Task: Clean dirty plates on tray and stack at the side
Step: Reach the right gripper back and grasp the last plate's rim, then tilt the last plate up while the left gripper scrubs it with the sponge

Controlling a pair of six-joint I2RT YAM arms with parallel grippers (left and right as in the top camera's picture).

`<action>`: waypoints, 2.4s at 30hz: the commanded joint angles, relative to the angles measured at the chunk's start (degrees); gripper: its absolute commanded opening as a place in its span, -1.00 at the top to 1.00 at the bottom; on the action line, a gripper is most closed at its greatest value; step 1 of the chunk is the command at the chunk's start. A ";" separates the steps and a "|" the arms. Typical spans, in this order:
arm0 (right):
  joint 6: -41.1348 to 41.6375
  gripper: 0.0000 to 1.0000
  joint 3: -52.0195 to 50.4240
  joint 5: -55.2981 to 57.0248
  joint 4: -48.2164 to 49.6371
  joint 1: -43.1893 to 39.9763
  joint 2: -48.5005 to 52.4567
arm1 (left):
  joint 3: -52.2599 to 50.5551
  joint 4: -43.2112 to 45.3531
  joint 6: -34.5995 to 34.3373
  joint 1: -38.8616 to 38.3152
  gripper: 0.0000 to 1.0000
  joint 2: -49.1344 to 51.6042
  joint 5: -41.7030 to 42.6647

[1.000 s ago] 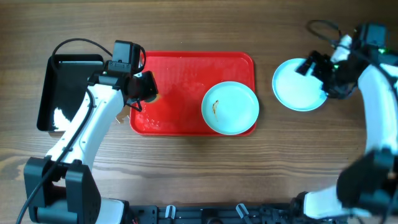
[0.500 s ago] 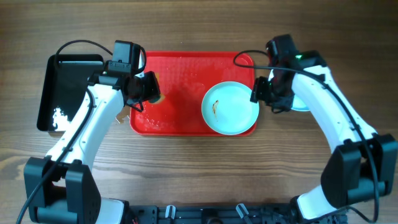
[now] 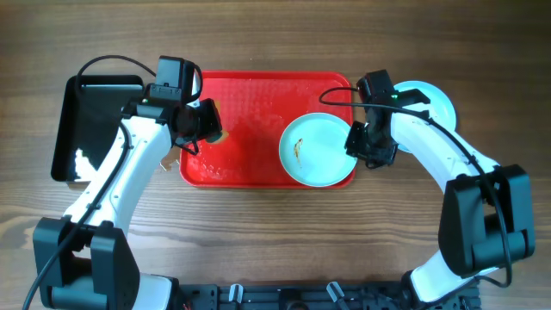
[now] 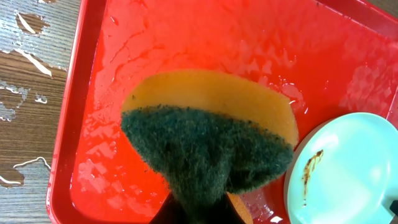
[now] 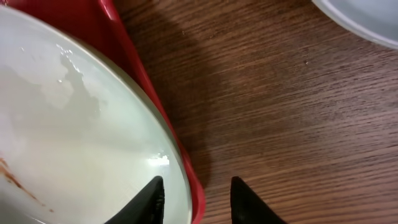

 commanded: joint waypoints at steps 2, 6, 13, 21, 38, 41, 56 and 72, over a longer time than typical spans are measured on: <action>2.69 0.40 -3.76 -0.72 4.63 0.31 1.68 | -0.17 0.20 -0.33 0.04 0.92 -0.35 0.90; 2.56 0.82 -3.98 -3.76 6.75 0.31 1.66 | -0.17 0.20 -0.31 0.04 0.92 -0.35 0.87; -0.33 0.91 4.37 -0.02 -3.06 0.28 1.25 | -0.17 0.17 -0.09 0.04 0.92 -0.35 0.87; -5.81 0.91 6.99 -7.89 7.98 4.57 3.04 | -0.17 0.85 -0.11 0.04 0.92 -0.35 0.92; 4.22 0.91 6.86 -8.11 19.37 17.46 14.86 | -0.17 3.41 -0.20 -5.97 0.92 8.72 1.75; 4.17 0.91 6.86 -8.11 19.43 17.14 14.86 | -0.17 3.41 -1.68 -6.03 0.92 11.19 2.67; 5.44 0.91 6.86 -8.09 19.17 16.57 14.86 | -0.22 8.81 -1.60 -10.45 0.92 21.38 6.91; 4.02 0.92 6.84 -5.22 16.74 16.57 14.86 | 3.28 -0.48 -3.13 -8.63 0.92 15.21 -28.09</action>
